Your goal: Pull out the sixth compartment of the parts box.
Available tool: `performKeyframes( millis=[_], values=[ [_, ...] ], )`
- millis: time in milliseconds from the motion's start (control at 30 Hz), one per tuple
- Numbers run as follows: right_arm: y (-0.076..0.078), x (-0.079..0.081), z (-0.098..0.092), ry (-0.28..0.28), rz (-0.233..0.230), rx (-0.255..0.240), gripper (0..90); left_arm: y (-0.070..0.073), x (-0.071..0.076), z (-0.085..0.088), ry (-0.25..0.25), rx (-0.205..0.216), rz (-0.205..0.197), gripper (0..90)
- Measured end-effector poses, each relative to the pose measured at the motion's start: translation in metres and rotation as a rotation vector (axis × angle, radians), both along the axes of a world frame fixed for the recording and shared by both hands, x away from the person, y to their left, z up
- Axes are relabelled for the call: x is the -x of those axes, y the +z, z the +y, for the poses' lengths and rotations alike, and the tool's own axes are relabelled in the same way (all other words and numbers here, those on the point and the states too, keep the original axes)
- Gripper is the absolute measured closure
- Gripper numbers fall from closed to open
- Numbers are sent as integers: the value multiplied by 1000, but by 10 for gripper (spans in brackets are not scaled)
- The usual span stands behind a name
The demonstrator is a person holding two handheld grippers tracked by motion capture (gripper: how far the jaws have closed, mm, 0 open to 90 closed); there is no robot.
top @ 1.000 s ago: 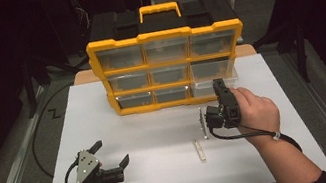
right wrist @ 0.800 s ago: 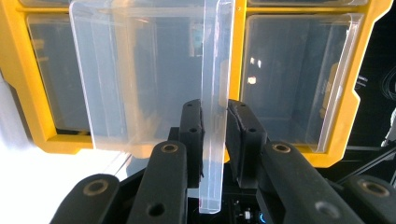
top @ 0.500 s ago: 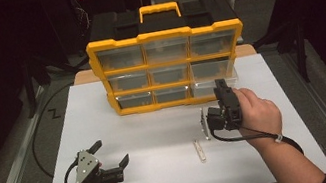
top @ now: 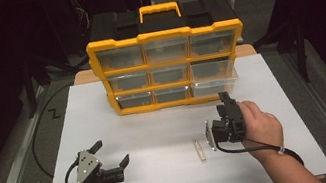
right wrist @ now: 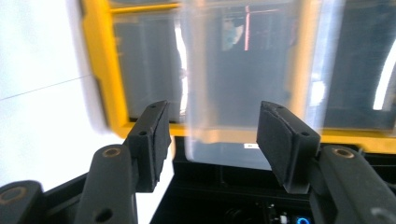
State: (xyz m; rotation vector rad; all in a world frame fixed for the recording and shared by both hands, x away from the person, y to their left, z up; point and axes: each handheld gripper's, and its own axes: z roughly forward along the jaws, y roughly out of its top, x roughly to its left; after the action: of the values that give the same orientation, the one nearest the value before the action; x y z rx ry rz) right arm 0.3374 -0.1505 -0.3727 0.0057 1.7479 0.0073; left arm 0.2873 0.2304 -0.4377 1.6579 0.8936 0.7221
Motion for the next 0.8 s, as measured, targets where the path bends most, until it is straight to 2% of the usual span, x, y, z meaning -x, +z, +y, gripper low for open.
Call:
performKeyframes(
  millis=[133, 167, 233, 333, 367, 533, 600, 800],
  values=[
    [-13, 2, -2, -3, 34, -2, 432, 0, 0, 0, -2, 7, 0, 8],
    [-17, 3, -3, -10, 45, -16, 429, 0, 0, 0, -1, 9, 2, 9],
    [-22, 4, -3, 4, 49, 6, 423, 0, 0, 0, -2, 8, 1, 9],
    [-33, 7, -3, -5, 74, -22, 414, 0, 0, 0, -2, 15, 1, 9],
    [-35, 8, -3, 4, 78, -8, 413, 0, 0, 0, -1, 18, 2, 9],
    [-51, 13, -3, -1, 111, -24, 403, -1, 0, 0, 0, 13, 5, 9],
    [-55, 15, -4, 17, 106, -2, 397, -1, 0, 0, 2, 12, 4, 9],
    [-68, 19, -7, 18, 123, -7, 388, 0, 2, 0, 0, 11, 2, 8]
  ],
)
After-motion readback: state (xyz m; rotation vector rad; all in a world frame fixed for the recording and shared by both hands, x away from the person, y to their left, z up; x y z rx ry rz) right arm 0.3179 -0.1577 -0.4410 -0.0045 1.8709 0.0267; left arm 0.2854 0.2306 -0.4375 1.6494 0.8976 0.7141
